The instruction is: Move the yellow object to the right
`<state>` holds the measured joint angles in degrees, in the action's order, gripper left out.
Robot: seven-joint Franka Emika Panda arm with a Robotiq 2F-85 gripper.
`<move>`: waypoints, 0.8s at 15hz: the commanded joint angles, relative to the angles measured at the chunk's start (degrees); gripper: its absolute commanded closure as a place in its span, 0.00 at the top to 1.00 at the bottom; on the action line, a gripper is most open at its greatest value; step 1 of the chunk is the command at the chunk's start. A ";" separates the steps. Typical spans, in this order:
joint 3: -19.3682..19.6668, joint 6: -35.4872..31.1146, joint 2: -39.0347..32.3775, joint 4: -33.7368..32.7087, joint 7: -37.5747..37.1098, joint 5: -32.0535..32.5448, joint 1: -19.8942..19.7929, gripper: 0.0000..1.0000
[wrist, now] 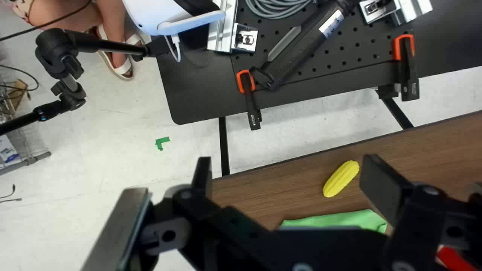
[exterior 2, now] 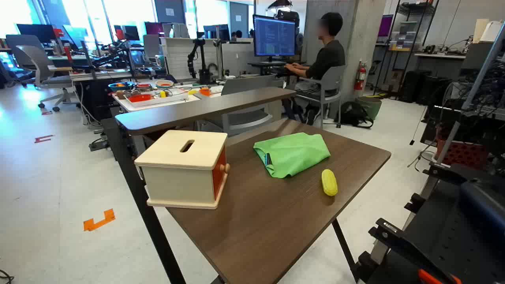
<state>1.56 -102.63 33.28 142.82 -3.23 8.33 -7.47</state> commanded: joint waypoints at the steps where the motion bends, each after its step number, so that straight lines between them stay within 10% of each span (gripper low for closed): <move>1: 0.54 0.12 -0.02 -0.14 -0.26 0.27 0.63 1.00; 12: -0.41 -1.57 -0.60 -0.07 -2.93 0.79 0.18 1.00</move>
<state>1.56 -102.66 33.29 142.71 -3.23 8.33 -7.47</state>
